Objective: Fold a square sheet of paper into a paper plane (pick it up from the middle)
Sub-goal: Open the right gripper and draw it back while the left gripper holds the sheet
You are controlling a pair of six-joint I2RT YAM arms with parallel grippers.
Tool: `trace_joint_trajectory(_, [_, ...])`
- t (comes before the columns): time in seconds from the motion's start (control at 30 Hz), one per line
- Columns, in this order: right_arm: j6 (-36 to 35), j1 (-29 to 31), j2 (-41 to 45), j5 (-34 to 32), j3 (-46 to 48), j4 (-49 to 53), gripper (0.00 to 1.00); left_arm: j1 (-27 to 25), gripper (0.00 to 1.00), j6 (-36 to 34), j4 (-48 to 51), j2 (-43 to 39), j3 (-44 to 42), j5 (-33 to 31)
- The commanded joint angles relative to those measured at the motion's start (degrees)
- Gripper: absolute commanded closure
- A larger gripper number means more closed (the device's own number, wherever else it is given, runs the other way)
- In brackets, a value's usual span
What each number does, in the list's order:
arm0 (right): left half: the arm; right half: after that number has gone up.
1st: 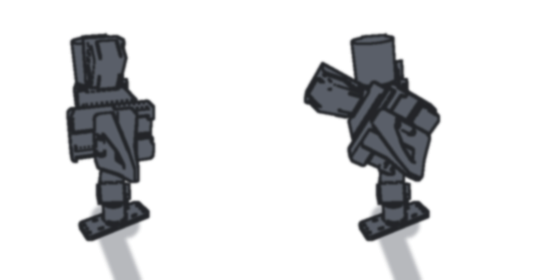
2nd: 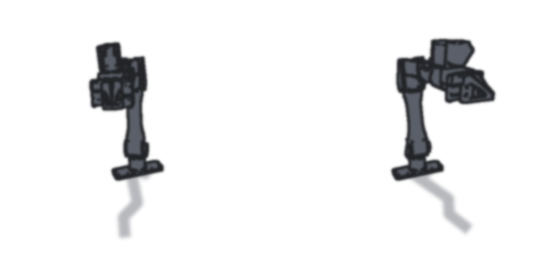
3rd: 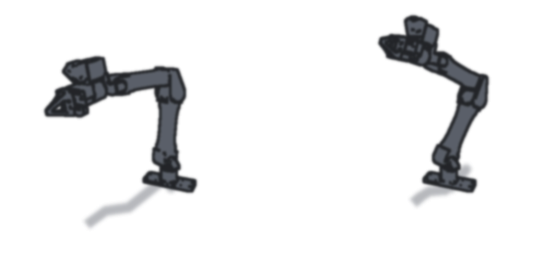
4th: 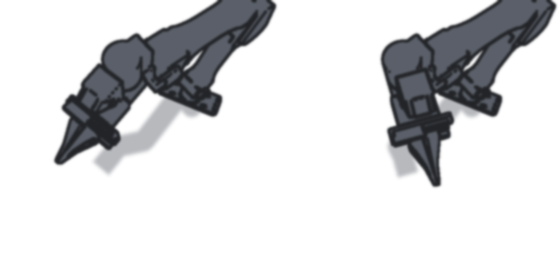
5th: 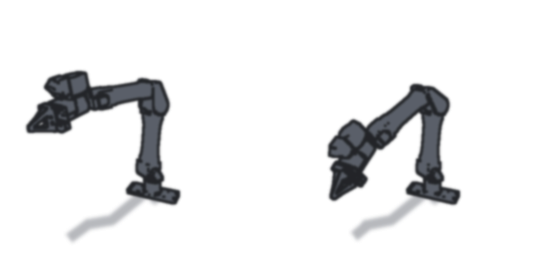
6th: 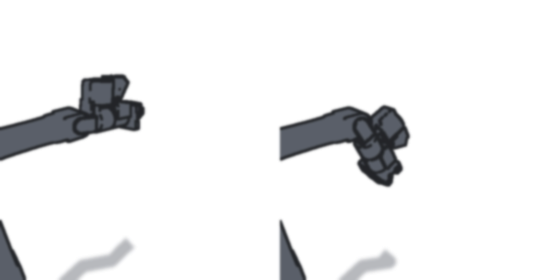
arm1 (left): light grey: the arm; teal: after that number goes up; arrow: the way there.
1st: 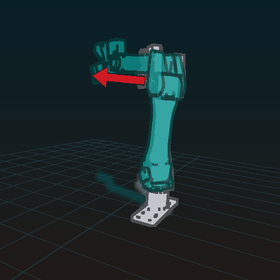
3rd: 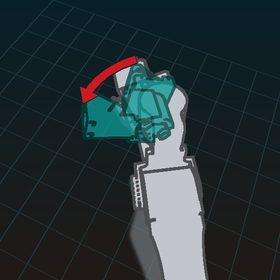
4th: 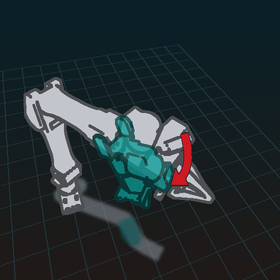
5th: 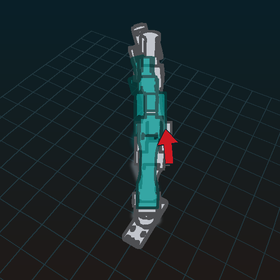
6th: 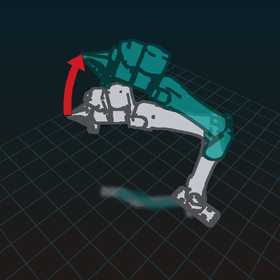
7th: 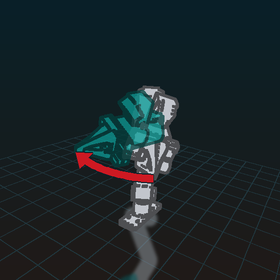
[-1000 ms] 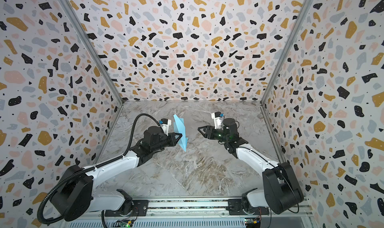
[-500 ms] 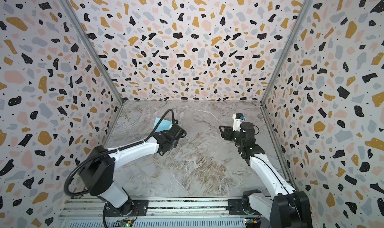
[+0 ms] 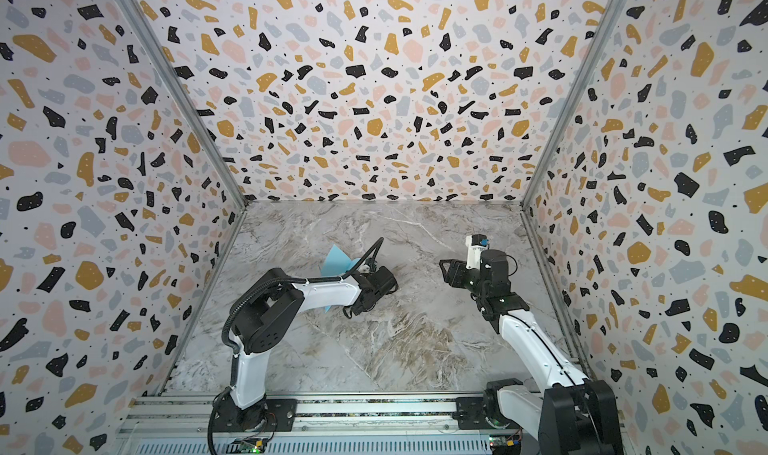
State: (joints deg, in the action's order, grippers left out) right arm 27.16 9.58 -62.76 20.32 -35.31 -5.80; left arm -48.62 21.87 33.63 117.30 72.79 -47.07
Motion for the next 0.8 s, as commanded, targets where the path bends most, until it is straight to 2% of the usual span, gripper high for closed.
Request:
trace_joint_trajectory(0.0, [1.1, -0.3, -0.4, 1.4, 0.3, -0.6, 0.42, -1.4, 0.93, 1.8, -0.8, 0.8, 1.7, 1.9])
trace_joint_trajectory(0.17, [1.6, -0.3, -1.2, 2.1, 0.2, -0.6, 0.43, -2.2, 0.87, 1.9, -0.7, 1.9, 2.4, 4.2])
trace_joint_trajectory(0.3, [2.3, -0.2, -1.2, 2.0, 0.8, -1.1, 0.43, -2.4, 0.76, 2.3, -0.6, -0.2, 2.6, 8.8])
trace_joint_trajectory(0.47, [3.2, -0.2, -1.8, 2.1, 1.4, -2.0, 0.43, -2.7, 0.60, 2.9, -3.9, -6.9, -1.1, 21.7])
trace_joint_trajectory(0.67, [4.8, -0.2, -3.2, 3.4, 1.7, -3.3, 0.44, -2.7, 0.53, 3.8, -10.0, -15.9, -8.2, 40.6])
trace_joint_trajectory(0.77, [5.4, 0.0, -3.9, 4.3, 2.0, -4.2, 0.43, -2.7, 0.50, 3.7, -11.7, -21.3, -10.6, 45.8])
